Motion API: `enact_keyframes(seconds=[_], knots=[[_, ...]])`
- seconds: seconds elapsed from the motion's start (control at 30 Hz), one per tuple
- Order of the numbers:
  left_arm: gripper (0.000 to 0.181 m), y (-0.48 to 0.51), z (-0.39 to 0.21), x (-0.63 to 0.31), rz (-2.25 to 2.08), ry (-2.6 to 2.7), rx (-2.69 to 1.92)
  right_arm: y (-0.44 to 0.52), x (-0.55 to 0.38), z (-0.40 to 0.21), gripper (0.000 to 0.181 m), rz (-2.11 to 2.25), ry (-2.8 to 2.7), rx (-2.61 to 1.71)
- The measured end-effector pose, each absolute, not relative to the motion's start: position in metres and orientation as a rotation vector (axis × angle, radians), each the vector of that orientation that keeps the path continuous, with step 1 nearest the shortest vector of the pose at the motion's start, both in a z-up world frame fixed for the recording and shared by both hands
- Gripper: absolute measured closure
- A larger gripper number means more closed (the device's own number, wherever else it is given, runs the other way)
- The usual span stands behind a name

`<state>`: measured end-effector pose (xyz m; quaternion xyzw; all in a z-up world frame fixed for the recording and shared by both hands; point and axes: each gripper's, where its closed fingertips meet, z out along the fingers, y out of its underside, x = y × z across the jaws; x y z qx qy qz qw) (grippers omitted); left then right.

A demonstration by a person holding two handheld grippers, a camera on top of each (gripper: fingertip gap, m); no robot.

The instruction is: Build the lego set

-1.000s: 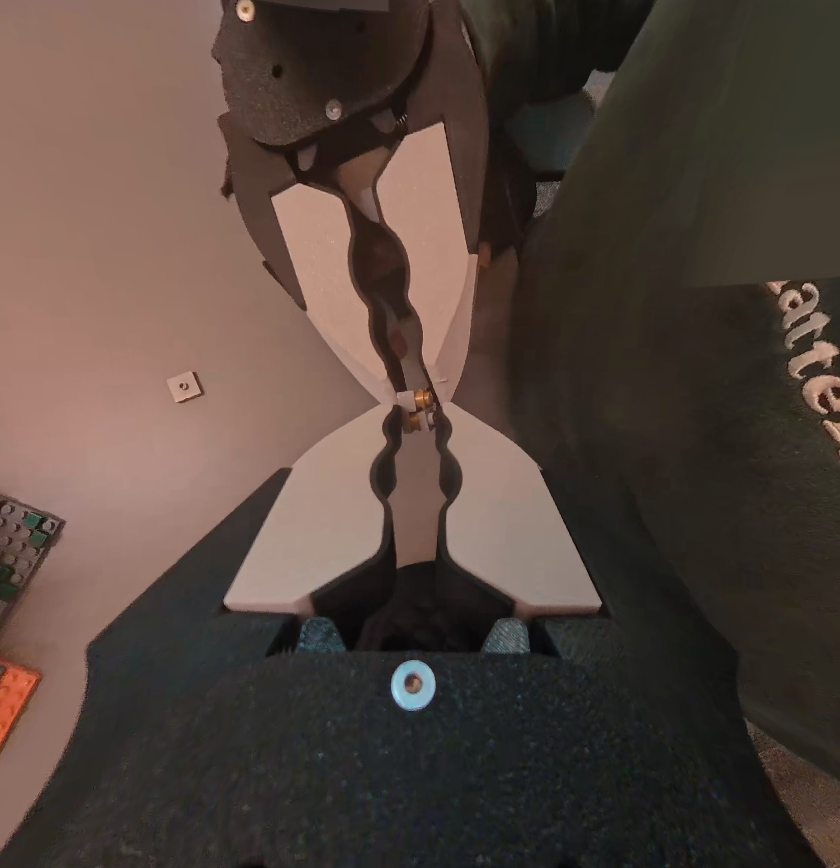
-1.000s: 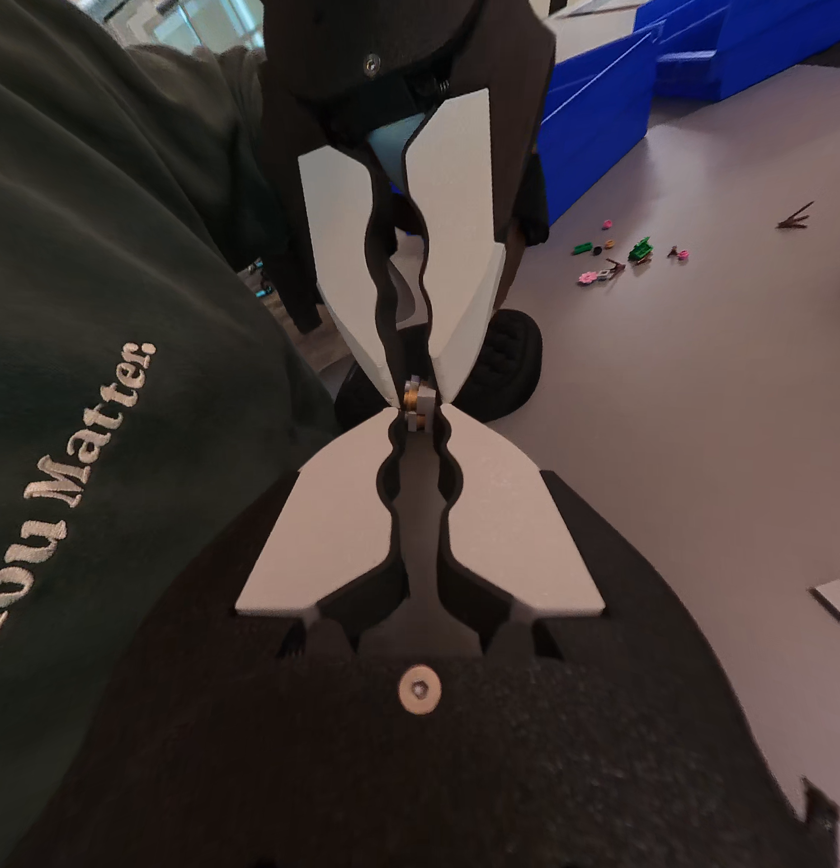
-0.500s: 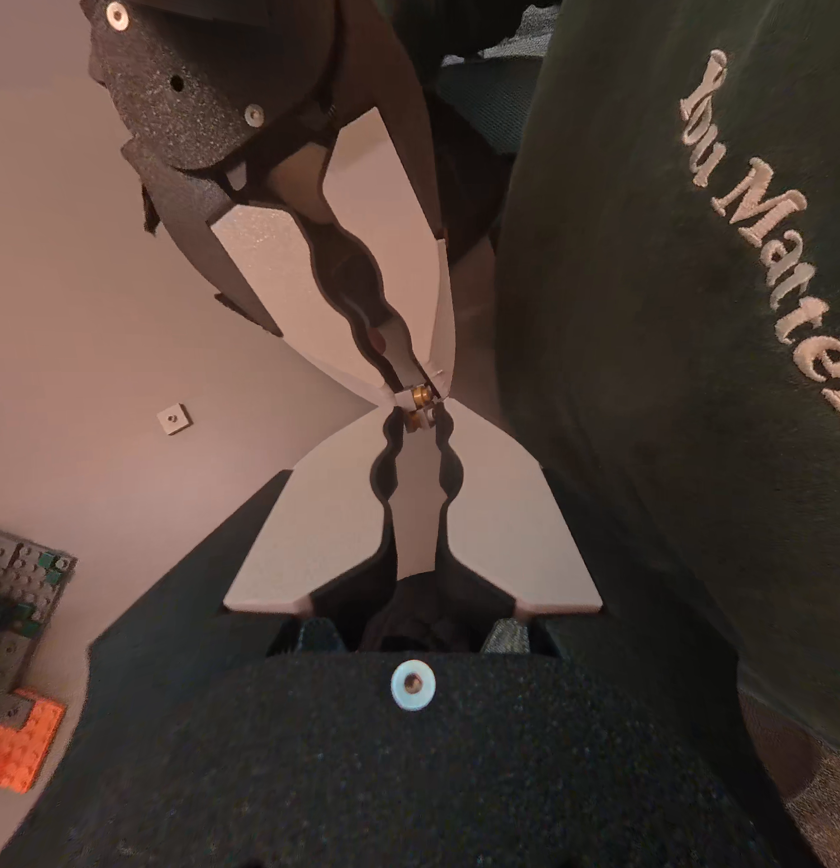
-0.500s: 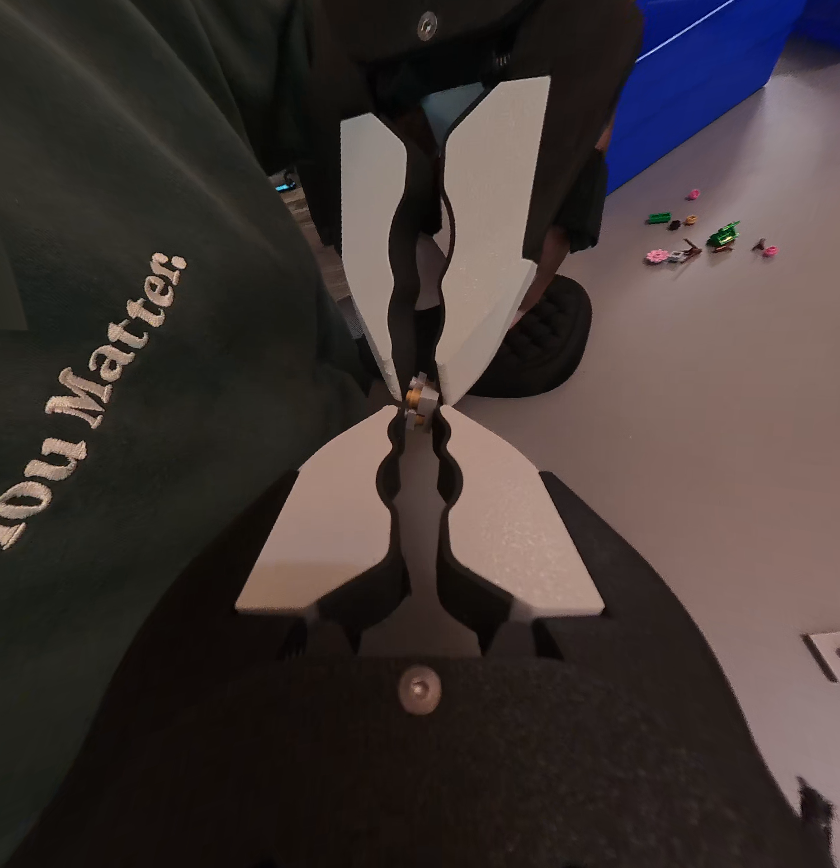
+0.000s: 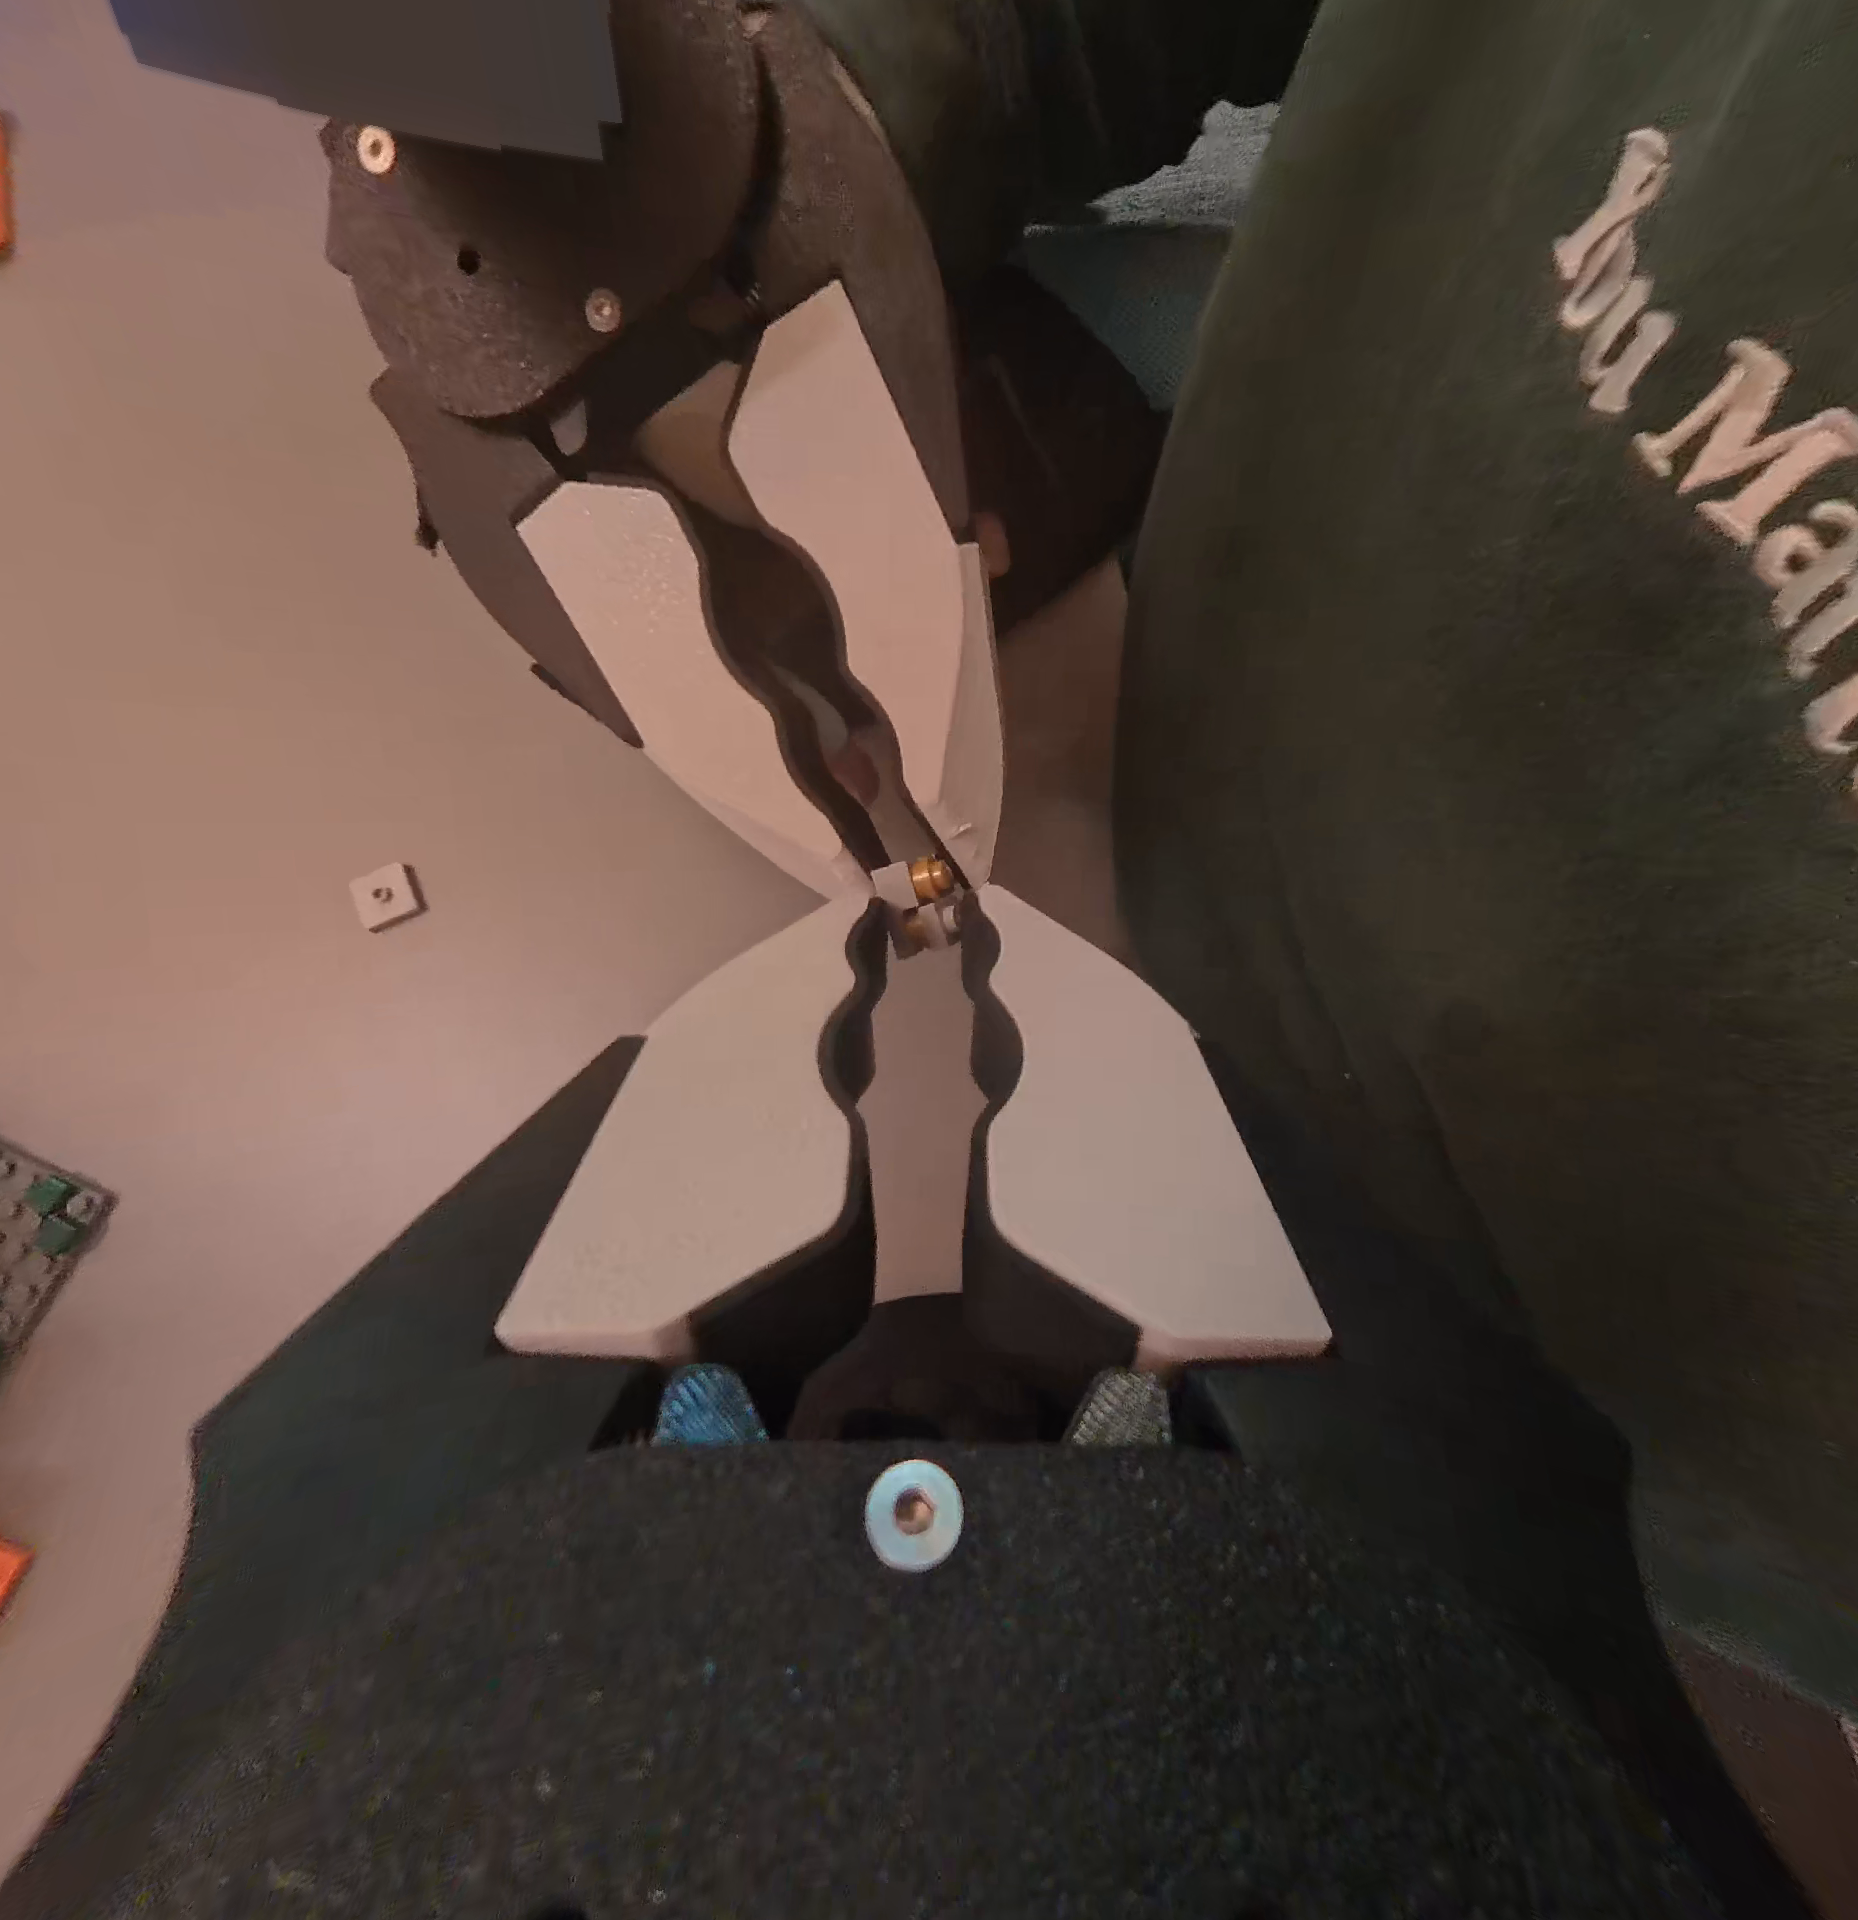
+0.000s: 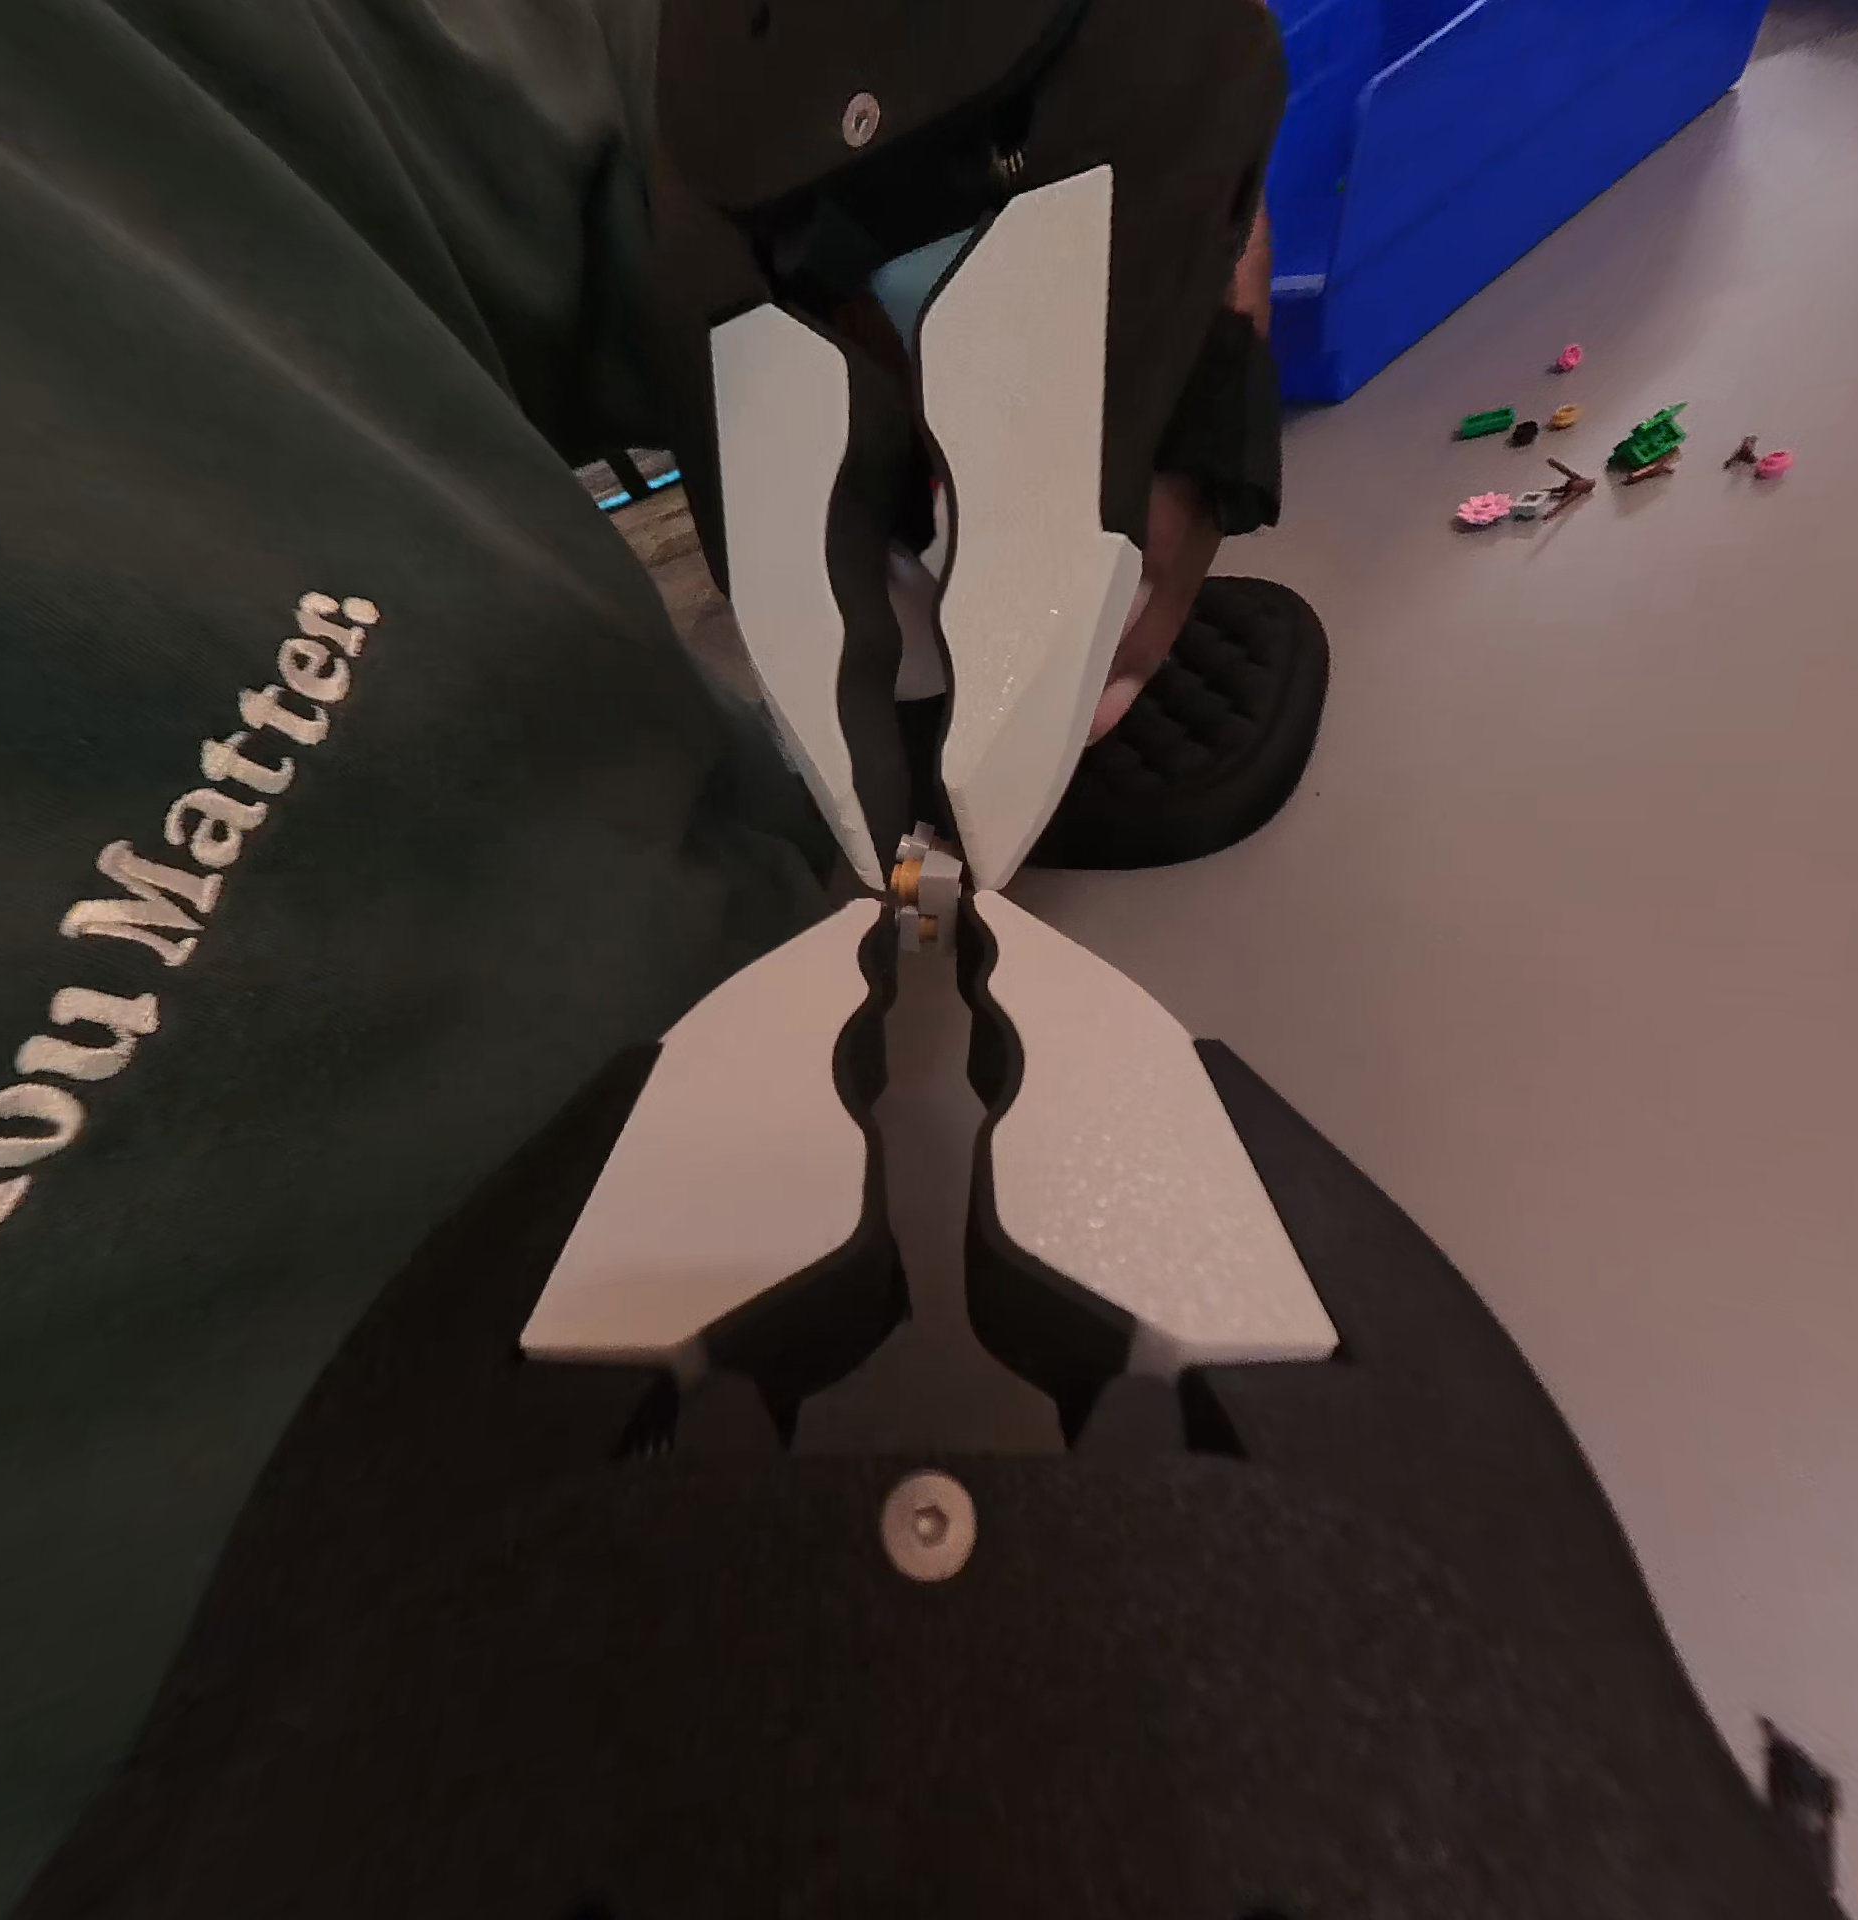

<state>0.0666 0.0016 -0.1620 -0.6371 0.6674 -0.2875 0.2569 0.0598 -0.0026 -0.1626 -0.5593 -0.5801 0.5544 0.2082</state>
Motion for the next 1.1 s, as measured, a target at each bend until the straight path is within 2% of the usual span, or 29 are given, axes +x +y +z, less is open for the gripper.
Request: enact_keyframes(seconds=[0.3, 1.1], knots=[[0.160, 0.0053, -0.1613, 0.0634, -0.856, 1.714, -1.783, 0.0026, 0.0563, -0.1607, 0.170, 1.578, -1.568, -1.551], [0.168, -0.0019, -0.1617, 0.0584, -0.875, 1.777, -1.791, -0.0056, 0.0521, -0.1617, 0.171, 1.404, -1.719, -1.438]])
